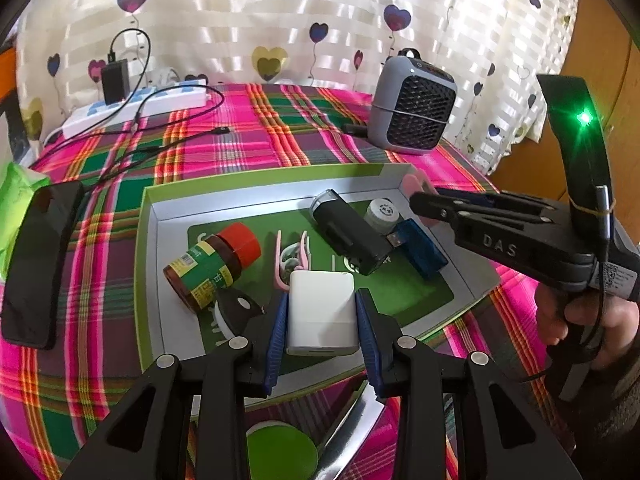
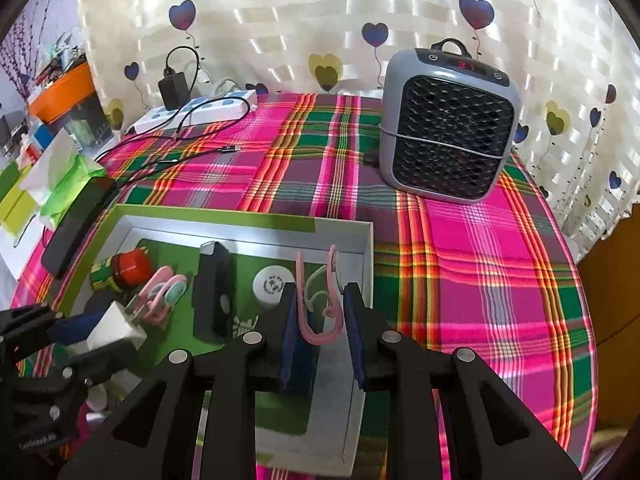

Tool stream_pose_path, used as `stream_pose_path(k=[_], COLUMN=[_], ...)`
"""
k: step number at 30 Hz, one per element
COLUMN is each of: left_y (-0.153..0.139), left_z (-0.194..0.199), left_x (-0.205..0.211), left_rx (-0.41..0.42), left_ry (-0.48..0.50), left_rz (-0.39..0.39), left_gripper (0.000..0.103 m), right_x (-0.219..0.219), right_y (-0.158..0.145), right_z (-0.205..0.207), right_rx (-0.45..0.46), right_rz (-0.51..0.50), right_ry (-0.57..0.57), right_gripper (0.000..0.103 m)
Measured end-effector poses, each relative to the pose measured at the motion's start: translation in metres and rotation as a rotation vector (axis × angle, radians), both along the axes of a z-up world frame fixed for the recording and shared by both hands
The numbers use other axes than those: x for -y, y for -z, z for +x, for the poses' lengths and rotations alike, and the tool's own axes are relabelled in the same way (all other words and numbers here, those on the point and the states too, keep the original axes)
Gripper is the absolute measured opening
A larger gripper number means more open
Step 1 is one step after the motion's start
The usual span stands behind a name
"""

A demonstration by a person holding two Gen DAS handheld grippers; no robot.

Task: Organize rigid objects
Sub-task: 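Carry the white charger and pink earphone over the green box with both tools, then lower the charger into the box and open the left tool while the right tool lowers the earphone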

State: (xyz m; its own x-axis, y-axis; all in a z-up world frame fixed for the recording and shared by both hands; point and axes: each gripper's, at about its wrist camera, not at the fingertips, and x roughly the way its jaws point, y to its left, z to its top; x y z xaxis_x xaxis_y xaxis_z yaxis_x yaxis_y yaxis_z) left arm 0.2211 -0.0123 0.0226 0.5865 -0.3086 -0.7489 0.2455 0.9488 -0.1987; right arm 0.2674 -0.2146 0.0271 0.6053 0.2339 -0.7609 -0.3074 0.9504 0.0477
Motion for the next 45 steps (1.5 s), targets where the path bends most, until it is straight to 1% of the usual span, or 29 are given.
stream_pose_path(k=[7, 17, 32, 45], left_y=[0.004, 0.009, 0.01, 0.013], left_z=[0.005, 0.008, 0.009, 0.008], left_x=[0.001, 0.001, 0.001, 0.004], left_rx=[-0.008, -0.028, -0.029, -0.032], left_ry=[0.002, 0.0, 0.0, -0.001], left_rz=[0.003, -0.005, -0.006, 0.026], left_gripper=[0.032, 0.033, 0.033, 0.034], right_x=[-0.008, -0.012, -0.012, -0.014], right_y=[0.007, 0.011, 0.015, 0.016], right_z=[0.014, 0.02, 0.022, 0.021], right_rx=[0.0, -0.01, -0.015, -0.016], right_rz=[-0.062, -0.039, -0.024, -0.033], right_ry=[0.0, -0.018, -0.023, -0.027], right_gripper=[0.024, 0.024, 0.024, 0.024])
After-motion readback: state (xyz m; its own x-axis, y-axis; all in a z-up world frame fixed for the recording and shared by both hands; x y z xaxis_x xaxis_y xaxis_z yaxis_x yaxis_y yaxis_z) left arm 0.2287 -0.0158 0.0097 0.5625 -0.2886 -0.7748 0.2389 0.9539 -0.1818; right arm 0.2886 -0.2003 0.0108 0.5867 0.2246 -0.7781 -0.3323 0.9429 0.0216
